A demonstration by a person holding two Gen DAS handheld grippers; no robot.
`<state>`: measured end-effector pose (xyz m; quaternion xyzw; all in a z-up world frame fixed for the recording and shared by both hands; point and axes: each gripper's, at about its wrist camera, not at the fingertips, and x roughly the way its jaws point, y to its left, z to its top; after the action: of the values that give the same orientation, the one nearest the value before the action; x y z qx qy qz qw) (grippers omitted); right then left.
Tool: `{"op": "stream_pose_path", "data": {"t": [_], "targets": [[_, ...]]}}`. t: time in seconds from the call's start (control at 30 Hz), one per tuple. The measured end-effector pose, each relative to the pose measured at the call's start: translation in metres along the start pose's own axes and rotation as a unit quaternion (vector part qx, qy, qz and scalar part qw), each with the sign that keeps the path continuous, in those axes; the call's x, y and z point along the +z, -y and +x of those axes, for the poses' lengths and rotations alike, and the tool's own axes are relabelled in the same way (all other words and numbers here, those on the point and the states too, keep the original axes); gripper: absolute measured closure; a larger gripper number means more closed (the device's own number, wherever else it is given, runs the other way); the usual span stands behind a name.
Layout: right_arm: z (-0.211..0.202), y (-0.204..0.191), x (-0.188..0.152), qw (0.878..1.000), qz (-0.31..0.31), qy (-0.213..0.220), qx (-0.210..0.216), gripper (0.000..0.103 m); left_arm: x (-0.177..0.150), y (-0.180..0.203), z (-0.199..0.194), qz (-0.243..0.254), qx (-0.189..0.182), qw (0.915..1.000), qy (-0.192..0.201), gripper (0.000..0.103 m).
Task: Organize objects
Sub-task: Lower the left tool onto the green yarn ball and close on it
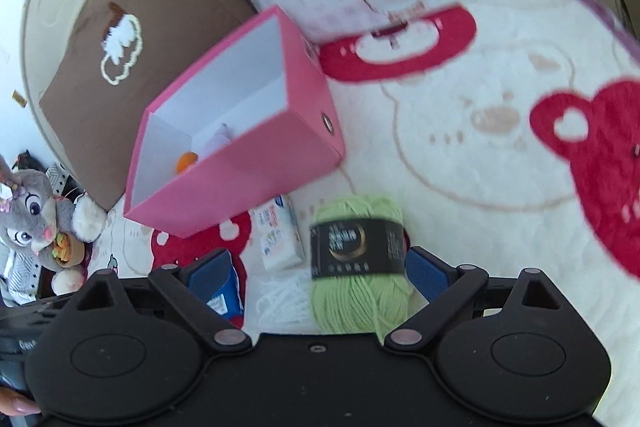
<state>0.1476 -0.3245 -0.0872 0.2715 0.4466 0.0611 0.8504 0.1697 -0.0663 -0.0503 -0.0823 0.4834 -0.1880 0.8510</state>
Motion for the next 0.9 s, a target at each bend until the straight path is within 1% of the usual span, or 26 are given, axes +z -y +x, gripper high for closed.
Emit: {"op": "stream_pose_path", "data": {"t": [0.07, 0.13, 0.17, 0.2, 0.27, 0.37, 0.4, 0.43, 0.47, 0.5, 0.57, 0.63, 0.7, 0.73, 0.83, 0.9], "targets": [[0.010, 0.013, -0.001, 0.999, 0.032, -0.024, 0.016, 0.007, -0.003, 0.000, 0.010, 0.005, -0.006, 1.0000, 0.000, 0.008], [0.017, 0.025, 0.000, 0.996, 0.068, -0.041, 0.041, 0.007, -0.005, 0.001, 0.022, 0.013, 0.002, 0.9998, -0.015, 0.008], [0.019, 0.027, 0.001, 0.995, 0.077, -0.043, 0.046, 0.007, -0.007, 0.000, 0.027, 0.012, 0.001, 0.9998, -0.018, 0.008], [0.021, 0.028, 0.001, 0.995, 0.077, -0.042, 0.044, 0.007, -0.009, -0.001, 0.032, 0.007, -0.006, 0.9997, -0.021, 0.008], [0.025, 0.025, -0.001, 0.997, 0.067, -0.043, 0.023, 0.007, -0.012, -0.003, 0.039, -0.003, -0.020, 0.9995, -0.022, 0.008], [0.032, 0.017, -0.006, 0.998, 0.044, -0.044, -0.001, 0.008, -0.016, -0.001, 0.046, -0.001, -0.041, 0.9991, -0.011, 0.008], [0.033, 0.013, -0.007, 0.998, 0.034, -0.045, -0.008, 0.009, -0.017, 0.000, 0.048, 0.000, -0.047, 0.9988, -0.009, 0.008], [0.034, 0.011, -0.008, 0.999, 0.021, -0.047, -0.012, 0.012, -0.018, 0.001, 0.050, 0.000, -0.055, 0.9984, -0.009, 0.008], [0.035, 0.008, -0.007, 0.999, 0.013, -0.048, -0.013, 0.016, -0.018, 0.001, 0.052, -0.002, -0.064, 0.9979, -0.010, 0.008], [0.033, 0.010, -0.006, 0.999, 0.014, -0.046, -0.009, 0.017, -0.019, 0.001, 0.055, -0.005, -0.069, 0.9975, -0.011, 0.008], [0.029, 0.013, -0.002, 0.999, 0.021, -0.035, 0.005, 0.017, -0.020, 0.001, 0.058, -0.005, -0.077, 0.9970, -0.011, 0.008], [0.028, 0.014, 0.000, 0.999, 0.018, -0.029, 0.004, 0.017, -0.021, 0.002, 0.061, -0.006, -0.089, 0.9959, -0.012, 0.009], [0.031, 0.016, 0.001, 0.999, 0.020, -0.033, -0.006, 0.017, -0.023, 0.003, 0.065, -0.011, -0.091, 0.9957, -0.013, 0.009], [0.033, 0.017, 0.001, 0.999, 0.022, -0.036, -0.007, 0.018, -0.024, 0.004, 0.068, -0.011, -0.086, 0.9960, -0.017, 0.010], [0.040, 0.021, 0.000, 0.998, 0.027, -0.051, -0.012, 0.025, -0.027, 0.008, 0.079, -0.002, -0.068, 0.9974, -0.022, 0.012], [0.044, 0.021, -0.002, 0.998, 0.026, -0.058, -0.019, 0.025, -0.029, 0.009, 0.083, 0.002, -0.070, 0.9974, -0.018, 0.014]]}}
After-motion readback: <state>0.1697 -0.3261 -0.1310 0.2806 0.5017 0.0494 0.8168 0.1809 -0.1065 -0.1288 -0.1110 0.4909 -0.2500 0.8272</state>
